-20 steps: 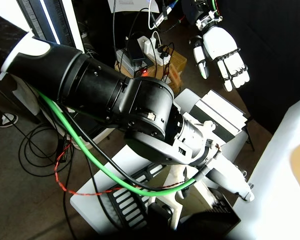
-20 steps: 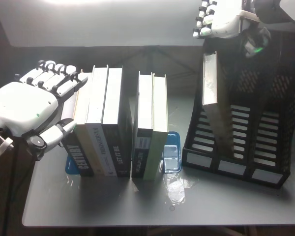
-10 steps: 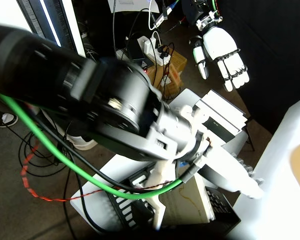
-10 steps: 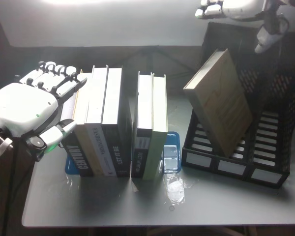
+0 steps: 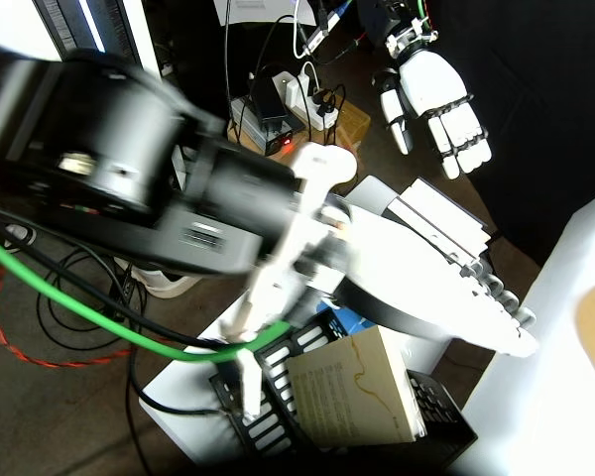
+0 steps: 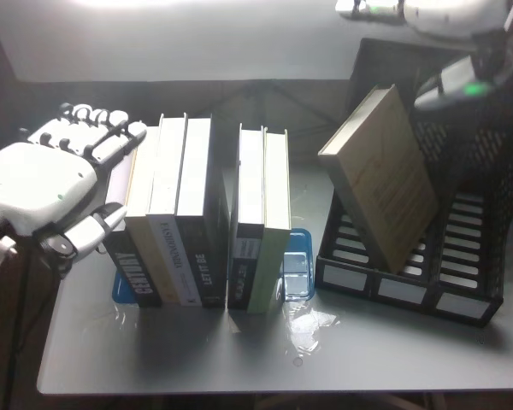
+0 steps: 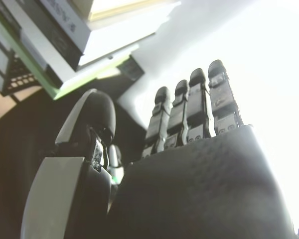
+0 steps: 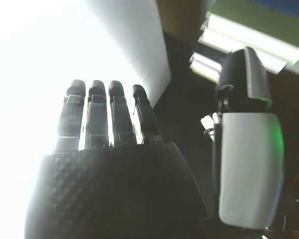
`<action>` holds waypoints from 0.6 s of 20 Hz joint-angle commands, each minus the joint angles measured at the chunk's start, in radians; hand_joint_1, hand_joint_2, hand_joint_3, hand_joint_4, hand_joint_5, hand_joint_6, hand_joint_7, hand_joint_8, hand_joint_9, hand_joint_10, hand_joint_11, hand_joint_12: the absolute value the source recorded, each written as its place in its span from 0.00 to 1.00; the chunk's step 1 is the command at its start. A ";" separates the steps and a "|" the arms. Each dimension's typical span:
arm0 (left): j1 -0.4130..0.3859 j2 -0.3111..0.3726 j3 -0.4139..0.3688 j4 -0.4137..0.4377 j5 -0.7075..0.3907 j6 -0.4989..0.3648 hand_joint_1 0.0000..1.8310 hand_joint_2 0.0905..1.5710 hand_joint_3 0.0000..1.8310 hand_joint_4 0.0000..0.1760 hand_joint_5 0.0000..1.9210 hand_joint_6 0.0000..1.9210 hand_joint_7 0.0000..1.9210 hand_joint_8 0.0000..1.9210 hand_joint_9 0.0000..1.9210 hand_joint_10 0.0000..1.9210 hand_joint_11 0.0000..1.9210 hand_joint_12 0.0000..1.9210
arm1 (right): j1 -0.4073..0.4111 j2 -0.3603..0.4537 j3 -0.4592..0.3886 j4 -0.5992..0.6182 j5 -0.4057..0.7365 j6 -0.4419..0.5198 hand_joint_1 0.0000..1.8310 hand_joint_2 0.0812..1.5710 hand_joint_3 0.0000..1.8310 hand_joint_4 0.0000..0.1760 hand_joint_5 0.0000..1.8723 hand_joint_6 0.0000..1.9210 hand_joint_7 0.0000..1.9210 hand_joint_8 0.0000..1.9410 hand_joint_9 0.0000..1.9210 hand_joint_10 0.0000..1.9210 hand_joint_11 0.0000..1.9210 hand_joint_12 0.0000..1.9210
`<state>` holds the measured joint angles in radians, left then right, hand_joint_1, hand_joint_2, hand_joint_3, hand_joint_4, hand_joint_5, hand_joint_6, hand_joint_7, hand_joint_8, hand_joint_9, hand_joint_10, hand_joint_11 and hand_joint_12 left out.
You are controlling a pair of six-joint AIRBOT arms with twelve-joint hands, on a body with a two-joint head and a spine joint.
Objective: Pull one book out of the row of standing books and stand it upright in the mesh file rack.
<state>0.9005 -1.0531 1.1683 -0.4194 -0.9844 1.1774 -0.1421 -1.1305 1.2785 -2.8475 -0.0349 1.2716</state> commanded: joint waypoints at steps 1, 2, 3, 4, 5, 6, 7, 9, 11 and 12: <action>-0.008 0.016 -0.007 0.012 -0.138 -0.002 0.30 0.94 0.00 0.13 0.02 0.00 0.00 0.00 0.00 0.00 0.00 0.00 | 0.002 0.019 -0.015 -0.090 -0.150 0.095 0.28 0.70 0.02 0.25 0.00 0.00 0.00 0.00 0.00 0.00 0.00 0.00; -0.008 0.027 -0.016 0.014 -0.151 -0.002 0.26 0.94 0.00 0.20 0.01 0.00 0.00 0.00 0.00 0.00 0.00 0.00 | -0.025 0.042 -0.039 -0.164 -0.183 0.221 0.27 0.70 0.02 0.62 0.00 0.00 0.00 0.00 0.00 0.00 0.00 0.00; -0.008 0.037 -0.026 0.021 -0.162 -0.002 0.25 0.93 0.00 0.25 0.01 0.00 0.00 0.00 0.00 0.00 0.00 0.00 | -0.049 0.066 -0.066 -0.164 -0.217 0.242 0.23 0.70 0.02 0.71 0.00 0.00 0.00 0.00 0.00 0.00 0.00 0.00; -0.008 0.043 -0.032 0.027 -0.169 -0.002 0.25 0.94 0.00 0.26 0.00 0.00 0.00 0.00 0.00 0.00 0.00 0.00 | -0.067 0.085 -0.090 -0.164 -0.242 0.242 0.23 0.70 0.02 0.72 0.00 0.00 0.00 0.00 0.00 0.00 0.00 0.00; -0.008 0.049 -0.038 0.033 -0.177 -0.005 0.21 0.93 0.00 0.35 0.00 0.00 0.00 0.00 0.00 0.00 0.00 0.00 | -0.088 0.104 -0.118 -0.164 -0.266 0.244 0.22 0.70 0.02 0.77 0.00 0.00 0.00 0.00 0.00 0.00 0.00 0.00; -0.008 0.054 -0.043 0.040 -0.188 -0.009 0.20 0.93 0.00 0.27 0.00 0.00 0.00 0.00 0.00 0.00 0.00 0.00 | -0.113 0.121 -0.141 -0.164 -0.288 0.245 0.22 0.69 0.01 0.81 0.00 0.00 0.00 0.00 0.00 0.00 0.00 0.00; -0.008 0.059 -0.047 0.050 -0.196 -0.017 0.20 0.92 0.00 0.30 0.00 0.00 0.00 0.00 0.00 0.00 0.00 0.00 | -0.137 0.134 -0.161 -0.164 -0.311 0.249 0.20 0.69 0.01 0.80 0.00 0.00 0.00 0.00 0.00 0.00 0.00 0.00; -0.008 0.065 -0.053 0.072 -0.218 -0.037 0.16 0.91 0.00 0.47 0.00 0.00 0.00 0.00 0.00 0.00 0.00 0.00 | -0.201 0.158 -0.191 -0.164 -0.370 0.292 0.17 0.69 0.01 0.76 0.00 0.00 0.00 0.00 0.00 0.00 0.00 0.00; -0.008 0.066 -0.059 0.089 -0.234 -0.049 0.15 0.90 0.00 0.44 0.00 0.00 0.00 0.00 0.00 0.00 0.01 0.01 | -0.250 0.181 -0.216 -0.164 -0.425 0.333 0.21 0.70 0.01 0.40 0.00 0.00 0.00 0.00 0.00 0.00 0.00 0.00; -0.007 0.067 -0.061 0.098 -0.243 -0.057 0.14 0.89 0.00 0.46 0.00 0.00 0.00 0.00 0.00 0.00 0.01 0.01 | -0.276 0.196 -0.234 -0.164 -0.457 0.349 0.21 0.70 0.01 0.33 0.00 0.00 0.00 0.00 0.00 0.00 0.00 0.00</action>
<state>0.9009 -0.9989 1.1072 -0.3264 -1.0908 1.1221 -0.4416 -0.9352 1.0336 -2.9772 -0.3588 1.6260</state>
